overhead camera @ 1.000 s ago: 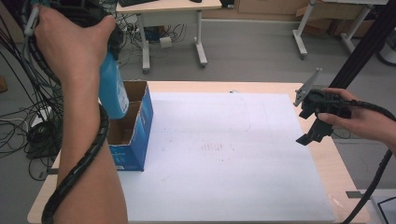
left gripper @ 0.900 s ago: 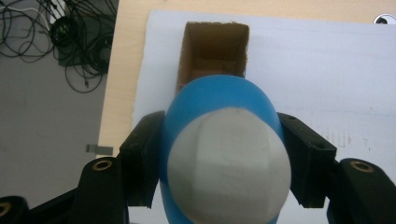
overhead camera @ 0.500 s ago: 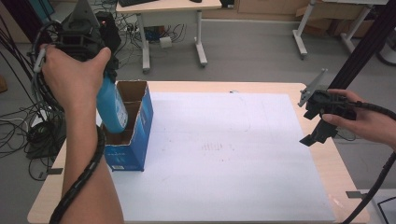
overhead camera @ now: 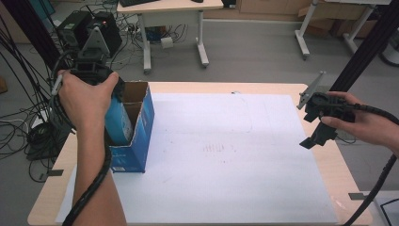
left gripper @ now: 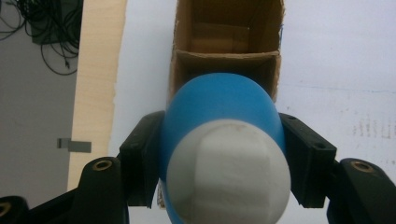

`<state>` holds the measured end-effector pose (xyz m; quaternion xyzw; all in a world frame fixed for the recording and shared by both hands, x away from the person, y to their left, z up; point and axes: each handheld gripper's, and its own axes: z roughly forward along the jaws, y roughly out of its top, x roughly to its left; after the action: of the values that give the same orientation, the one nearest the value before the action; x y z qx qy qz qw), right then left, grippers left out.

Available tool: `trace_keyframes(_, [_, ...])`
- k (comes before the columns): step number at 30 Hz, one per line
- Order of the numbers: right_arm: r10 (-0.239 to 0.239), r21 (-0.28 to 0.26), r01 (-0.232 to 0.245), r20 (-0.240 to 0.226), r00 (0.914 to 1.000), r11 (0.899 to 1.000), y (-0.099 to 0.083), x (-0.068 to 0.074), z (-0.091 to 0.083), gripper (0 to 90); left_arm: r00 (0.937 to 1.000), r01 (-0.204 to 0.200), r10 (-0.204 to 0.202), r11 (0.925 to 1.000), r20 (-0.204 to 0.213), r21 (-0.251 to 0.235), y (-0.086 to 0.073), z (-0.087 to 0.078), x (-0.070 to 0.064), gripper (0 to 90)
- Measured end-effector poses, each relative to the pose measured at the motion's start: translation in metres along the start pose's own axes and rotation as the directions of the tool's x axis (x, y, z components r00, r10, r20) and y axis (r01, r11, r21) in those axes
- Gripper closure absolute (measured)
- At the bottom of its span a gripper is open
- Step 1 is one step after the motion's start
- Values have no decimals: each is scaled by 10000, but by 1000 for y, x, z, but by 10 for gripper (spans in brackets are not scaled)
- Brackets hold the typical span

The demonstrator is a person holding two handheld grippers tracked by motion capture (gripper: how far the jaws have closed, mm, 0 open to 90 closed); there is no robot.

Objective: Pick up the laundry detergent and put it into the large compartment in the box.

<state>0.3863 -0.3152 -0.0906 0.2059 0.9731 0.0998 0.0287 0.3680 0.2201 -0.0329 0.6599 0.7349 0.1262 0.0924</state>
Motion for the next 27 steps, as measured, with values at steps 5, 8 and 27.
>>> trace_keyframes(5, [23, 30, -23, 7, 10000, 10000, 2, -1, 1, 40, 9999, -64, 66, 9999, -132, 137, 0, 13, -2, 381])
trace_keyframes(8, [-2, 17, 2, -34, 10000, 10000, 2, -1, 4, 40, 9998, -148, 150, 9997, -114, 201, -1, 21, -3, 381])
trace_keyframes(27, [-47, 161, 51, -250, 9997, 9999, 7, -8, 15, 39, 9997, -159, 170, 9974, -157, 697, -1, 60, -7, 381])
